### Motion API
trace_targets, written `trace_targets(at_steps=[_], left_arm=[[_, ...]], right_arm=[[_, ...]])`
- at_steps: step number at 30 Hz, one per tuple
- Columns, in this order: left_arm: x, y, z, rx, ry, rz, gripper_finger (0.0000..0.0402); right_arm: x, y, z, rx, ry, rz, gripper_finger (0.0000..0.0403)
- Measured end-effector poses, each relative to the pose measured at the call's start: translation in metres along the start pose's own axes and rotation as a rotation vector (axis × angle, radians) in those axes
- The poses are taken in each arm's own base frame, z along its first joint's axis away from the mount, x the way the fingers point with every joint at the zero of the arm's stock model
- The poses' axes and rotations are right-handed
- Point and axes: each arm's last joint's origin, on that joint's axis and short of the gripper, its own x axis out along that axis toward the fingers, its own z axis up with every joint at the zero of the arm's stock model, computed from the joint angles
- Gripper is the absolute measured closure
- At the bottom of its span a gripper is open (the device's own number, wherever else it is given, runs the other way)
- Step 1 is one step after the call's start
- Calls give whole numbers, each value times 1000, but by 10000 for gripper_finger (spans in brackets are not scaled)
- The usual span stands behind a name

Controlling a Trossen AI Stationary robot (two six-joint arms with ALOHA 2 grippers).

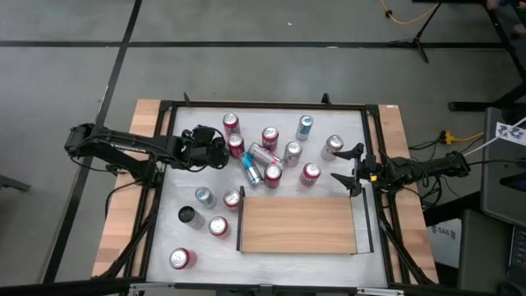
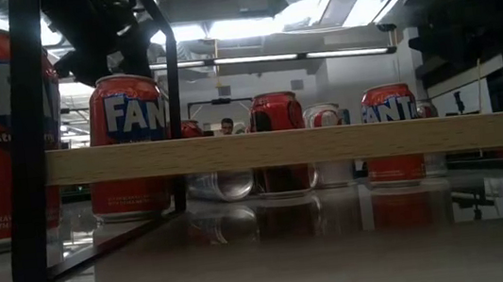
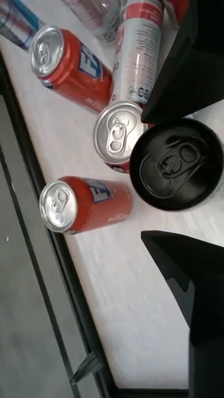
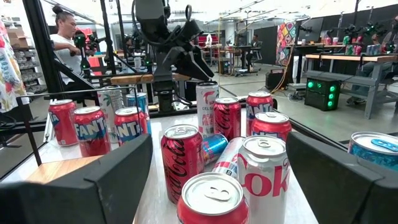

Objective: Place canned beverage on shelf
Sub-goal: Put the top black soda can on the shelf

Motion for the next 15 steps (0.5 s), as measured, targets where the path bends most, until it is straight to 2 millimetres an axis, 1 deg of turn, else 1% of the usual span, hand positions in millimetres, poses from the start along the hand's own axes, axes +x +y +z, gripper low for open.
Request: trace_targets(at_steps=[8, 15], left_arm=[[12, -9, -9, 21, 19, 37, 113], [14, -10, -10, 34, 31, 41, 113]], right_arm=[[0, 0, 0, 0, 0, 0, 45], [0, 0, 0, 0, 0, 0, 45]])
